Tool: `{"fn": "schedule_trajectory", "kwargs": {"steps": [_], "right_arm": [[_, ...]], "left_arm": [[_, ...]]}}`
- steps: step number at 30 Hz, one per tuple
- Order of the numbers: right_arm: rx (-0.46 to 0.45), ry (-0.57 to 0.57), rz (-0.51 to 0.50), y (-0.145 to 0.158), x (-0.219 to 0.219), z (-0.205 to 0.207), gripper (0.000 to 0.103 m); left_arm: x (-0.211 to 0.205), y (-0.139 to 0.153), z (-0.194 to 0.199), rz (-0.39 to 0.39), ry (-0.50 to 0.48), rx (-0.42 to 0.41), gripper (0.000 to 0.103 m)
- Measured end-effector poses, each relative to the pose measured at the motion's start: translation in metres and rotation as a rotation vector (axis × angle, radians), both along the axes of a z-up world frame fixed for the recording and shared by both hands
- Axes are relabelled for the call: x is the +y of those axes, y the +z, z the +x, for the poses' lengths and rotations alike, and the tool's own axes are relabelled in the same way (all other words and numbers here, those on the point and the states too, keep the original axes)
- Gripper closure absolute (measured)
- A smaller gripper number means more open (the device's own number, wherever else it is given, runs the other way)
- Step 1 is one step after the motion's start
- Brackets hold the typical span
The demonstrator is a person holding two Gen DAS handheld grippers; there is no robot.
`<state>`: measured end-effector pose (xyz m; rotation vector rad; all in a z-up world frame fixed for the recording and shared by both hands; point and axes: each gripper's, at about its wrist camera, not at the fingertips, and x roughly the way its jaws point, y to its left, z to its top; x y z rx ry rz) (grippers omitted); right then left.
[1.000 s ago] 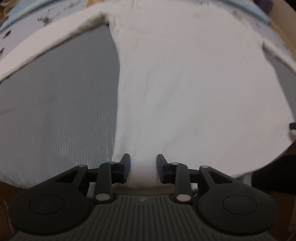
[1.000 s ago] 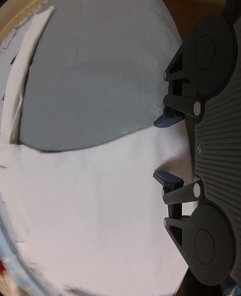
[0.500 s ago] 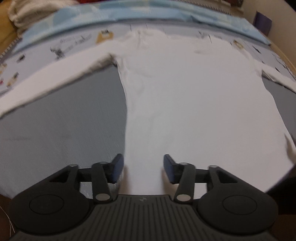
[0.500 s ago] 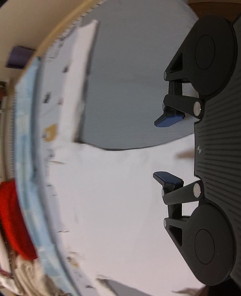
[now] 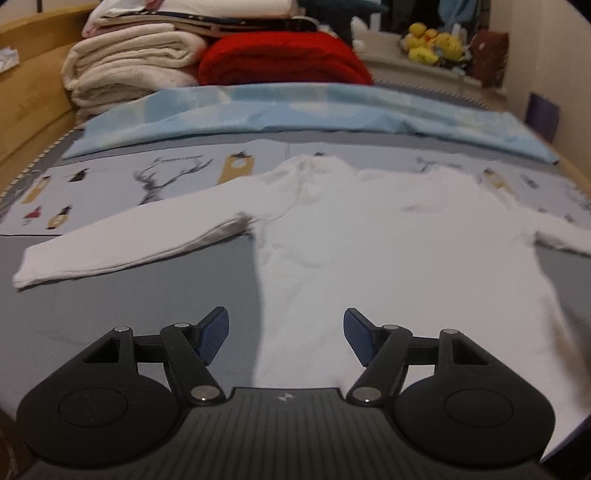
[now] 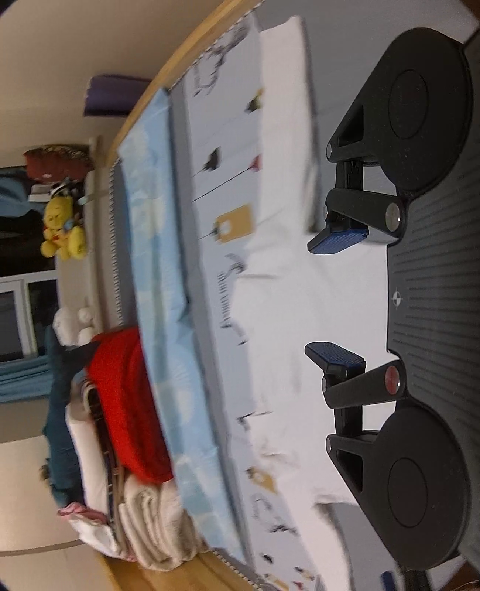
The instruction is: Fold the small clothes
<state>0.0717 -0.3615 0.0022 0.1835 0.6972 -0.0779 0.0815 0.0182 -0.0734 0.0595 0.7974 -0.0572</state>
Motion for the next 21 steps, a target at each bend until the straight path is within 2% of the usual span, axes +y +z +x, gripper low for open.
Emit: {"fn": "schedule_trajectory", "kwargs": {"steps": [5, 8, 11, 14, 15, 16, 17, 19, 21], "right_arm": [[-0.089, 0.041, -0.072, 0.007, 0.034, 0.038, 0.050], [-0.103, 0.083, -0.070, 0.006, 0.054, 0.066, 0.050], [-0.114, 0.124, -0.045, 0.004, 0.065, 0.090, 0.050], [-0.162, 0.145, -0.055, -0.008, 0.069, 0.098, 0.050], [-0.160, 0.148, -0.061, -0.016, 0.070, 0.099, 0.050], [-0.111, 0.147, -0.074, -0.024, 0.073, 0.105, 0.050], [-0.080, 0.150, -0.066, -0.027, 0.076, 0.110, 0.050], [-0.095, 0.181, -0.029, -0.024, 0.079, 0.116, 0.050], [-0.103, 0.206, -0.043, -0.023, 0.085, 0.120, 0.050]], "left_arm": [[-0.011, 0.009, 0.008, 0.005, 0.025, -0.055, 0.029], [-0.009, 0.020, 0.020, -0.031, 0.059, -0.079, 0.029], [-0.007, 0.038, 0.042, -0.061, 0.026, -0.078, 0.028], [-0.013, 0.056, 0.070, 0.020, -0.042, -0.125, 0.028], [-0.015, 0.060, 0.081, 0.048, -0.060, -0.141, 0.028], [-0.016, 0.063, 0.094, 0.078, -0.077, -0.160, 0.028], [-0.015, 0.064, 0.104, 0.097, -0.088, -0.170, 0.027], [-0.009, 0.058, 0.125, 0.116, -0.085, -0.180, 0.026], [0.006, 0.044, 0.141, 0.125, -0.048, -0.184, 0.026]]}}
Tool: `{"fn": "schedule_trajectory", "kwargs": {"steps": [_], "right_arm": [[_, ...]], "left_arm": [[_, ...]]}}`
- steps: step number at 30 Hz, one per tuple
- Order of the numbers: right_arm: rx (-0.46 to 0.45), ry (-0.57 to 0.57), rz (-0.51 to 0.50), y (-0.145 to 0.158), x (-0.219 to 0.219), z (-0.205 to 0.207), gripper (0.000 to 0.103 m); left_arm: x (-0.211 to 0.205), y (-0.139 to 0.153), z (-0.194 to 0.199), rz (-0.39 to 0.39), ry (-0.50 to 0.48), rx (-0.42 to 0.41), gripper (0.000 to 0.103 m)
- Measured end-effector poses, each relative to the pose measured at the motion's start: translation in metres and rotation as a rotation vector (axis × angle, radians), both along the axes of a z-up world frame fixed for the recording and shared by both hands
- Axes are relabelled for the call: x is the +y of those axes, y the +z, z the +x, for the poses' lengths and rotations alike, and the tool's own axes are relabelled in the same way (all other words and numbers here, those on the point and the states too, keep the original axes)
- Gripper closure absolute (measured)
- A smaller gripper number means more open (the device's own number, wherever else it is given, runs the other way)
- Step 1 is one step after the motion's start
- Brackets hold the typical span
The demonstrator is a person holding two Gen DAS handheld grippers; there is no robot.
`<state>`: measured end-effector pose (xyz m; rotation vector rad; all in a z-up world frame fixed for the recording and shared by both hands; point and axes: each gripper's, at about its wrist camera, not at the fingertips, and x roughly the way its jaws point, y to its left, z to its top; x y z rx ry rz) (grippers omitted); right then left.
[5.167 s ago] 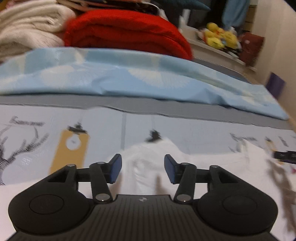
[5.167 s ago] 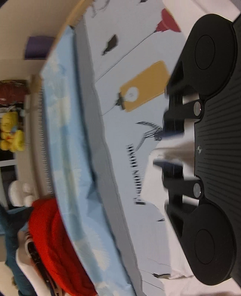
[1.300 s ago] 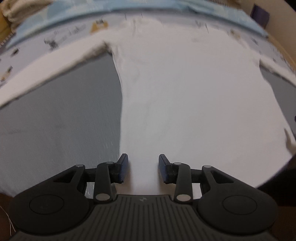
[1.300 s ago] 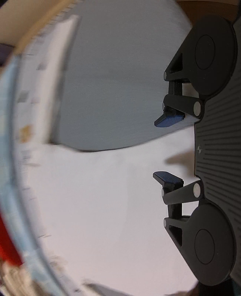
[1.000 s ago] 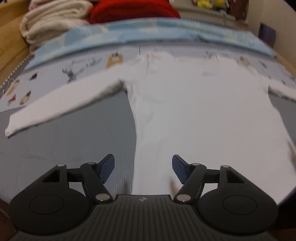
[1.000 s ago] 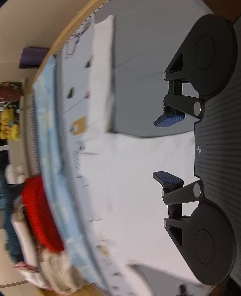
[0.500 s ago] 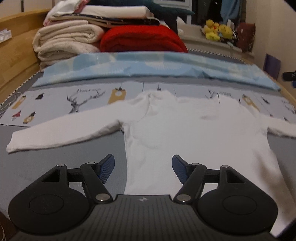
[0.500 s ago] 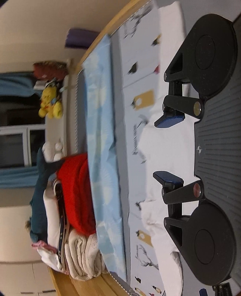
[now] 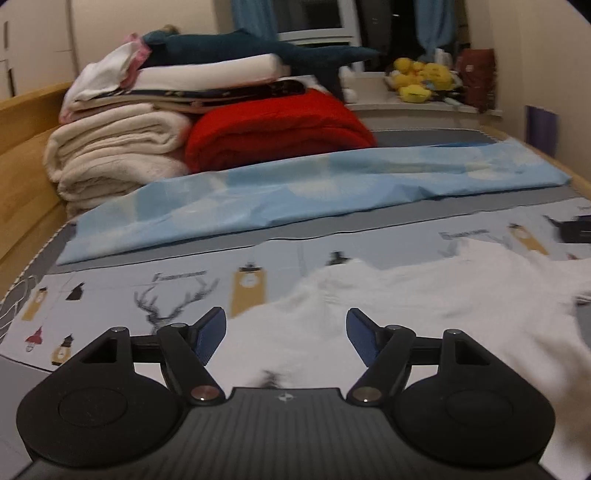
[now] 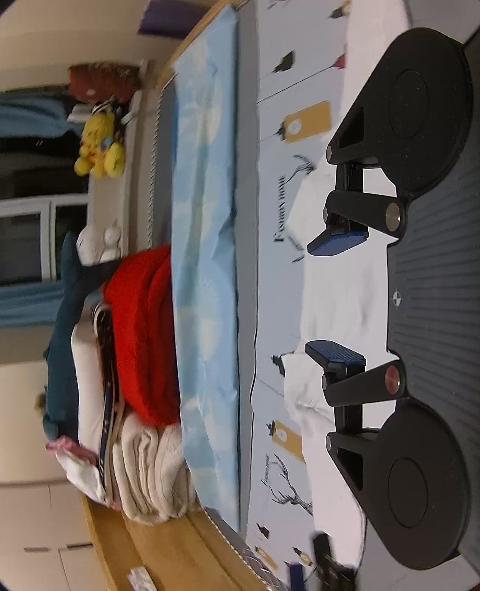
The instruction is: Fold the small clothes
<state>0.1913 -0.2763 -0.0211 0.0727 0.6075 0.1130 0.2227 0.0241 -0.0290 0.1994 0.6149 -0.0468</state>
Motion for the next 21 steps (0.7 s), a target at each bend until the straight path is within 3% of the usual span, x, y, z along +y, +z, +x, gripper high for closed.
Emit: {"fn": "schedule_trajectory", "kwargs": {"steps": [2, 4, 7, 11, 17, 19, 21], "right_arm": [[0.019, 0.015, -0.009, -0.003, 0.004, 0.006, 0.050], [0.054, 0.011, -0.002, -0.010, 0.007, 0.014, 0.050], [0.101, -0.024, -0.021, -0.021, 0.009, 0.025, 0.050], [0.160, -0.049, -0.046, -0.031, 0.012, 0.035, 0.050], [0.182, -0.053, -0.054, -0.037, 0.021, 0.042, 0.050], [0.191, -0.053, -0.053, -0.039, 0.024, 0.045, 0.052], [0.200, -0.042, -0.048, -0.042, 0.028, 0.047, 0.062]], "left_arm": [[0.024, -0.024, 0.014, -0.020, 0.075, 0.057, 0.026], [0.044, -0.043, 0.035, -0.020, 0.180, 0.185, 0.028], [0.082, -0.054, 0.056, -0.097, 0.337, 0.214, 0.028], [0.114, -0.066, 0.073, -0.025, 0.452, 0.260, 0.028], [0.159, -0.078, 0.081, -0.099, 0.510, 0.300, 0.028], [0.172, -0.086, 0.081, -0.103, 0.522, 0.325, 0.035], [0.184, -0.096, 0.076, -0.115, 0.535, 0.346, 0.038]]}}
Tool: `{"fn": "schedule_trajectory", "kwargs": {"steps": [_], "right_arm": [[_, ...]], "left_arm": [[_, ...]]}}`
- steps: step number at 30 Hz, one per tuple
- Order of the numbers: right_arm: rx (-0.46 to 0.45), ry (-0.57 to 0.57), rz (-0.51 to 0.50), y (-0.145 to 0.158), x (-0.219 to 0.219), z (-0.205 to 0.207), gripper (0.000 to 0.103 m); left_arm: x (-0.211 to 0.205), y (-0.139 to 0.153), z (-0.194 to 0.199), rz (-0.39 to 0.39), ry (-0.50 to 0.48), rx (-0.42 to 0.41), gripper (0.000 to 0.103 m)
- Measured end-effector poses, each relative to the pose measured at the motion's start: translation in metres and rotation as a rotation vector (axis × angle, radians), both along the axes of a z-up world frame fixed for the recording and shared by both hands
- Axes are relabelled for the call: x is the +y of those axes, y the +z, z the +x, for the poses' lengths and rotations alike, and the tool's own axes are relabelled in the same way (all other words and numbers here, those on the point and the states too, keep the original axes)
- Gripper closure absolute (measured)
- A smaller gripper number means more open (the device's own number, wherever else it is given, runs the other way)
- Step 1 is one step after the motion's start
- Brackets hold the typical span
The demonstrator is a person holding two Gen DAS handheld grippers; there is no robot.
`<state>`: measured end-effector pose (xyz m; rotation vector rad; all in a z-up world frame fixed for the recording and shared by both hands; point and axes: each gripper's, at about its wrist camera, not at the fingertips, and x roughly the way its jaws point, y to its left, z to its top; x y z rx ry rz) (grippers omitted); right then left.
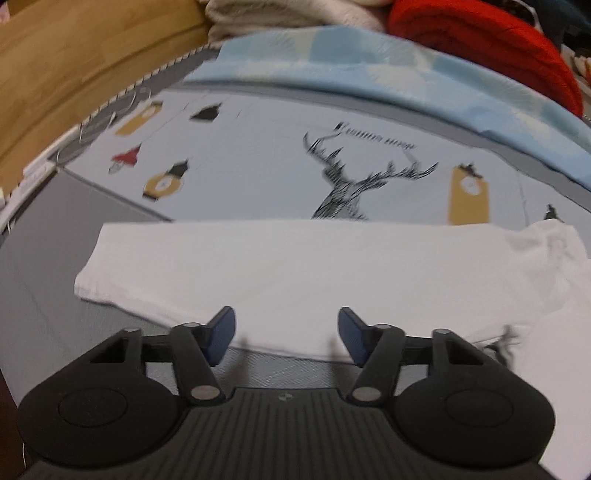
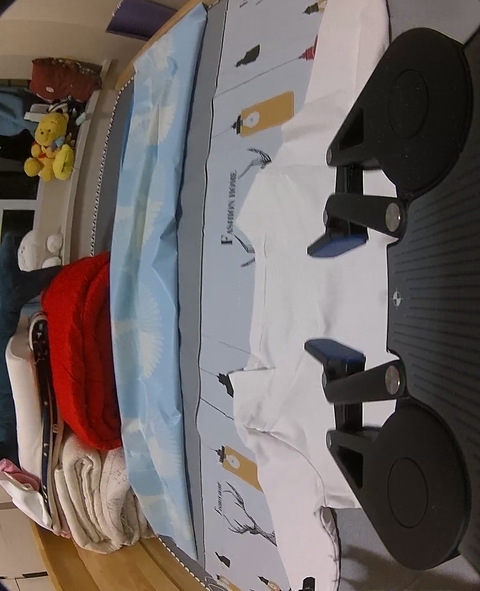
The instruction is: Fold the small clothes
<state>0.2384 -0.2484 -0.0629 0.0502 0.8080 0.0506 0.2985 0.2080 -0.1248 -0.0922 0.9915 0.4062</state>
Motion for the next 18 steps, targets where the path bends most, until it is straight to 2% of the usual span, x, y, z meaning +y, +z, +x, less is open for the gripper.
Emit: {"fn": "schedule_trajectory", "kwargs": {"steps": [2, 4, 5, 6, 9, 13, 15, 17, 18], "right_arm": [[0.007, 0.011, 0.003, -0.003, 0.006, 0.002, 0.069], [0.012, 0.022, 0.005, -0.006, 0.011, 0.004, 0.085], [0.012, 0.026, 0.010, -0.007, 0.014, 0.005, 0.096], [0.011, 0.030, 0.015, -0.008, 0.016, 0.006, 0.100], [0.004, 0.040, 0.019, -0.009, 0.021, 0.008, 0.100], [0.018, 0.042, 0.018, -0.012, 0.025, 0.012, 0.100], [0.029, 0.036, 0.017, -0.014, 0.024, 0.015, 0.100], [0.040, 0.032, 0.018, -0.016, 0.023, 0.016, 0.100], [0.044, 0.028, 0.017, -0.017, 0.021, 0.017, 0.100]], "left_arm": [[0.012, -0.006, -0.002, -0.011, 0.007, 0.009, 0.041], [0.020, -0.010, -0.006, -0.025, 0.020, 0.016, 0.046], [0.025, -0.011, -0.006, -0.037, 0.025, 0.016, 0.047], [0.030, -0.012, -0.007, -0.051, 0.034, 0.013, 0.047], [0.058, -0.016, -0.007, -0.099, 0.108, 0.001, 0.047], [0.122, -0.022, -0.021, -0.226, 0.323, -0.071, 0.046], [0.147, -0.029, -0.029, -0.279, 0.419, -0.081, 0.046], [0.169, -0.039, -0.039, -0.330, 0.521, -0.086, 0.047], [0.176, -0.042, -0.043, -0.359, 0.553, -0.092, 0.054]]}}
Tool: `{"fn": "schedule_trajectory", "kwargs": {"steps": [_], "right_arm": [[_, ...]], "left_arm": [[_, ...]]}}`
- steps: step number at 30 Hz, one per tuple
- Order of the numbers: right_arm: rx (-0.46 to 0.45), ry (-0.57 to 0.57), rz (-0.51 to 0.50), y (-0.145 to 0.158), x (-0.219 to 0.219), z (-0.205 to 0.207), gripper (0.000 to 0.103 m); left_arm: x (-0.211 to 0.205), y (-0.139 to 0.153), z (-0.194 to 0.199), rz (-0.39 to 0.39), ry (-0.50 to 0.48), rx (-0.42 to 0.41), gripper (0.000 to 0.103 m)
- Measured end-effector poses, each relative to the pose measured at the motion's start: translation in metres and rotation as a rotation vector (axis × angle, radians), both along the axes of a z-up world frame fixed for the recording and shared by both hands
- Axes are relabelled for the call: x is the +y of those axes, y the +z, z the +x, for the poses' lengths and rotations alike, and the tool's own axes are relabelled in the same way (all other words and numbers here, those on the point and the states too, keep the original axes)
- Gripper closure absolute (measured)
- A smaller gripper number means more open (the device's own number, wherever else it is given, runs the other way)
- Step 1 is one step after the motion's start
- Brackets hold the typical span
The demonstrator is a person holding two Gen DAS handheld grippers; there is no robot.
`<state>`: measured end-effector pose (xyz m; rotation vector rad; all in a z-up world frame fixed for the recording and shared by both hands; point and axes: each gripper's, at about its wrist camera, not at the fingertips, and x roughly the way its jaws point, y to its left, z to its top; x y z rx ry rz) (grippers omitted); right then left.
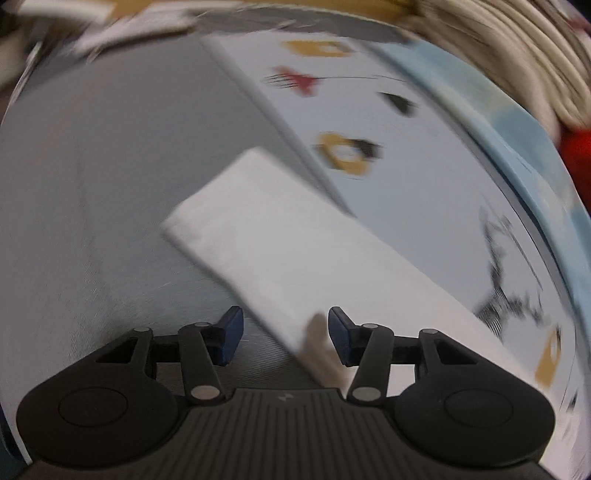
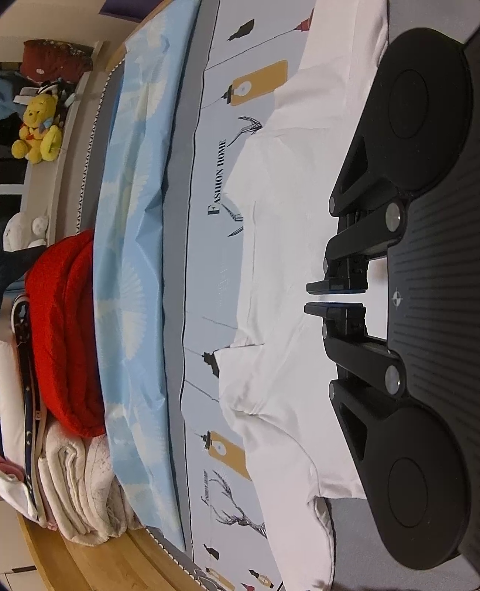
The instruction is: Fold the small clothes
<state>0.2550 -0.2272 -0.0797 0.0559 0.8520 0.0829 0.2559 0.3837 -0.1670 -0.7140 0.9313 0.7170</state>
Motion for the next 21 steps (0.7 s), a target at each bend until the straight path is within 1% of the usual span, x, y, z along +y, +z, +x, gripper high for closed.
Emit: {"fn": "schedule_trajectory", "kwargs": {"steps": [1, 2, 3, 4, 6, 7, 9, 11, 13, 15, 16, 17, 18, 19, 20, 21], "right_arm": [[0.005, -0.002, -0.001, -0.001, -0.001, 0.000, 0.100], [0.009, -0.003, -0.002, -0.001, -0.003, 0.000, 0.100], [0.013, -0.006, -0.003, -0.002, -0.005, 0.000, 0.100], [0.017, -0.008, -0.005, -0.003, -0.007, 0.000, 0.100], [0.027, -0.019, -0.007, -0.005, -0.012, 0.000, 0.100], [0.035, -0.025, -0.006, -0.006, -0.014, 0.000, 0.100], [0.062, -0.049, 0.008, -0.009, -0.022, 0.000, 0.100], [0.097, -0.080, 0.038, -0.013, -0.032, 0.000, 0.100], [0.122, -0.115, 0.059, -0.017, -0.042, 0.000, 0.100], [0.141, -0.160, 0.073, -0.020, -0.053, -0.001, 0.100], [0.148, -0.181, 0.081, -0.021, -0.059, -0.001, 0.100], [0.154, -0.207, 0.092, -0.023, -0.067, -0.001, 0.100], [0.159, -0.233, 0.102, -0.024, -0.074, -0.001, 0.100], [0.163, -0.261, 0.111, -0.025, -0.081, -0.001, 0.100], [0.166, -0.290, 0.120, -0.027, -0.089, -0.001, 0.100], [0.169, -0.318, 0.129, -0.028, -0.096, 0.000, 0.099]], "left_arm": [[0.004, -0.003, -0.002, -0.020, 0.018, -0.011, 0.066], [0.005, -0.003, -0.002, -0.009, 0.015, -0.024, 0.075], [0.004, -0.002, 0.000, 0.004, -0.002, -0.031, 0.094], [0.001, 0.000, 0.002, 0.007, -0.020, -0.049, 0.099], [-0.009, 0.013, 0.003, 0.046, -0.018, -0.124, 0.100], [-0.020, 0.026, 0.008, 0.079, -0.052, -0.157, 0.100], [-0.058, 0.057, 0.024, 0.132, -0.171, -0.241, 0.100], [-0.113, 0.091, 0.038, 0.144, -0.325, -0.344, 0.100], [-0.178, 0.117, 0.046, 0.135, -0.500, -0.434, 0.100], [-0.256, 0.135, 0.048, 0.099, -0.682, -0.509, 0.100], [-0.294, 0.139, 0.047, 0.059, -0.767, -0.539, 0.100], [-0.334, 0.142, 0.045, -0.002, -0.862, -0.559, 0.100], [-0.369, 0.142, 0.043, -0.069, -0.956, -0.561, 0.099], [-0.402, 0.141, 0.042, -0.139, -1.063, -0.545, 0.092], [-0.431, 0.140, 0.040, -0.183, -1.162, -0.522, 0.087], [-0.451, 0.140, 0.036, -0.164, -1.214, -0.501, 0.077]]}}
